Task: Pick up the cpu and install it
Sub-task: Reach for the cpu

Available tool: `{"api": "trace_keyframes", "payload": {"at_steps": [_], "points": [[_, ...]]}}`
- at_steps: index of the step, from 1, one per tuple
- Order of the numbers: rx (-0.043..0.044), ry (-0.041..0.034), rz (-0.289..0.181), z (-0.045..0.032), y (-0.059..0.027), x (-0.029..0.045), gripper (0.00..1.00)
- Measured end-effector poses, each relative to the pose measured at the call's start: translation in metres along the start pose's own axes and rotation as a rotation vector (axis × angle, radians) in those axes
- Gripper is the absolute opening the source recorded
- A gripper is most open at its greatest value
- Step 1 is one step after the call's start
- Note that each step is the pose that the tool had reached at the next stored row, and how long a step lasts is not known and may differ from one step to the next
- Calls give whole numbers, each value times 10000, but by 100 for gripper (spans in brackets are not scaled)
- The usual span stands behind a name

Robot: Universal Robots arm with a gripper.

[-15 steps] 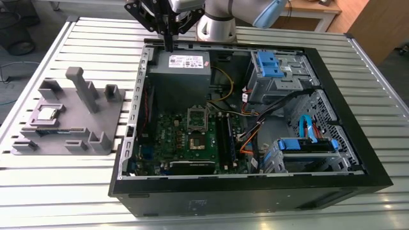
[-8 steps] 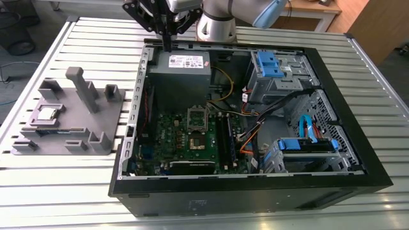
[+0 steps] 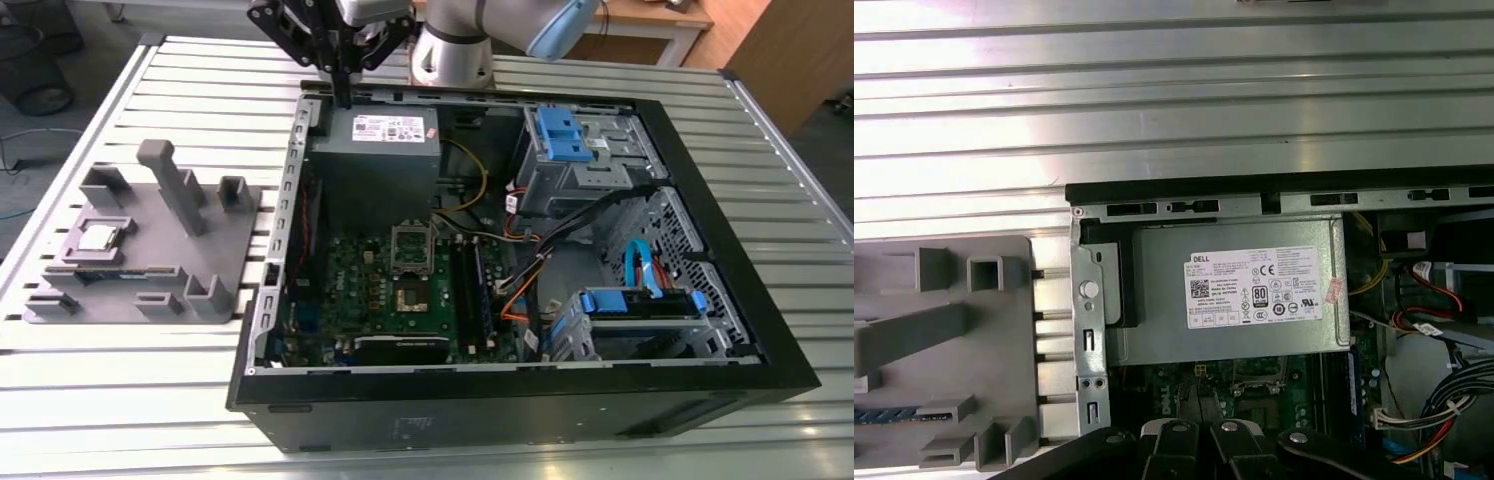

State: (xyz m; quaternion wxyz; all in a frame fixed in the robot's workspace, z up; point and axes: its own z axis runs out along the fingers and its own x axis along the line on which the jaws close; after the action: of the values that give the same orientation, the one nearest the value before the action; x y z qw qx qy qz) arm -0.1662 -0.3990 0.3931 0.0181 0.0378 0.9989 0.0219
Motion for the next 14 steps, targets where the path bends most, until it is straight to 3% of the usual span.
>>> {"api": "trace_keyframes", "payload": {"at_steps": [14], "points": [[-2,-21,0,-1,-4,59,11]]}}
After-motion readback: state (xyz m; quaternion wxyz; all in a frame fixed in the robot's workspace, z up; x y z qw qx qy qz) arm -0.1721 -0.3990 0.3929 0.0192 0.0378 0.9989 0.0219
